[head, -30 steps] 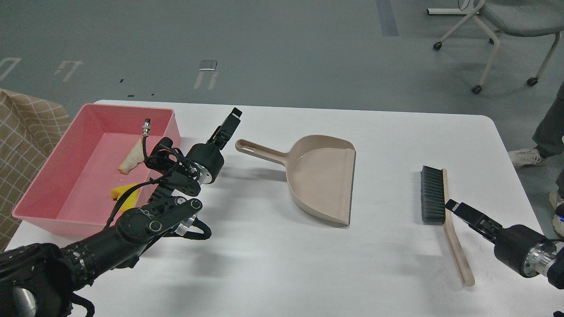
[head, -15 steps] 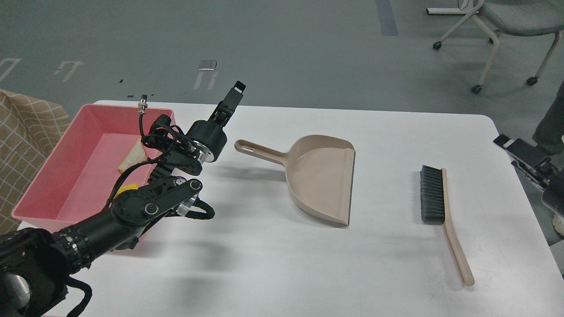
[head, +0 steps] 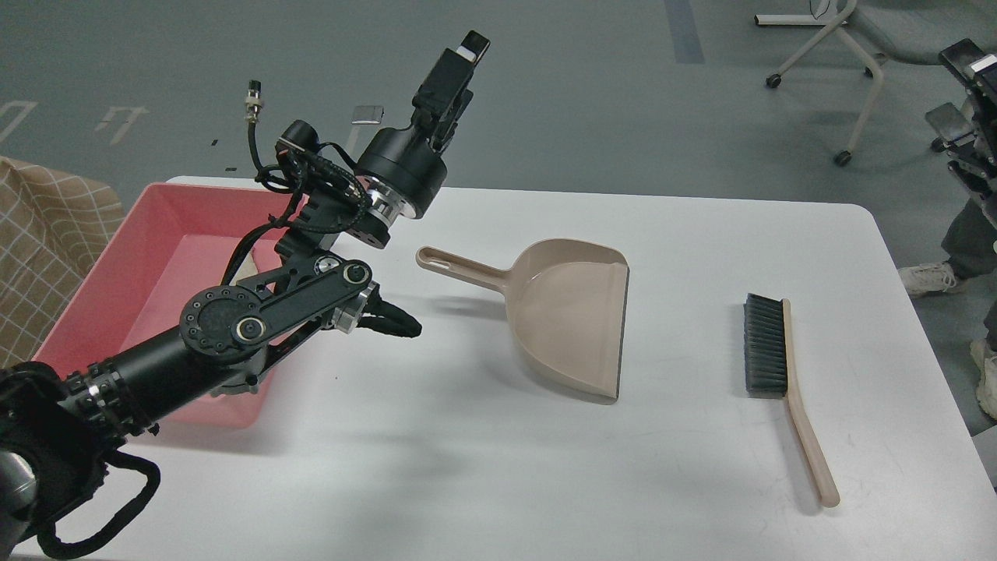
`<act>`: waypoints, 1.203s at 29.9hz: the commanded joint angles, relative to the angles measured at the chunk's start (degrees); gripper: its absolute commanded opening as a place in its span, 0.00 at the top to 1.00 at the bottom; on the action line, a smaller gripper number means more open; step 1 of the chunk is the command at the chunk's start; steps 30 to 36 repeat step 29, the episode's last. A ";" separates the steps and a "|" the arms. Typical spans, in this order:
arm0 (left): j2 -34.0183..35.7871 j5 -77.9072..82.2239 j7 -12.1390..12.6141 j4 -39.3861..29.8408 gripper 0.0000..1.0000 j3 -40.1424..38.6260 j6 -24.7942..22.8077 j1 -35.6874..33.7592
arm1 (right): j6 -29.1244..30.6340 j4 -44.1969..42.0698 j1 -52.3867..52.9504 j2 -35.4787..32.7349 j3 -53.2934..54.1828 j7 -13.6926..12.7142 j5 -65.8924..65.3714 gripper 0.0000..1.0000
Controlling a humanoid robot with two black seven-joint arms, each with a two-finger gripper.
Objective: Sweep and dump garbage into bin
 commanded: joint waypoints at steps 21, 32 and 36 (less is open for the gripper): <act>-10.08 -14.03 -1.61 -6.68 0.02 -30.57 -37.08 16.63 | -0.13 0.01 10.53 18.67 -3.29 -5.34 19.10 0.00; -9.91 -13.94 -1.70 -6.15 0.02 -35.15 -35.51 17.87 | -1.28 0.45 12.38 18.67 -3.64 -5.60 19.45 0.00; -9.91 -13.94 -1.70 -6.15 0.02 -35.15 -35.51 17.87 | -1.28 0.45 12.38 18.67 -3.64 -5.60 19.45 0.00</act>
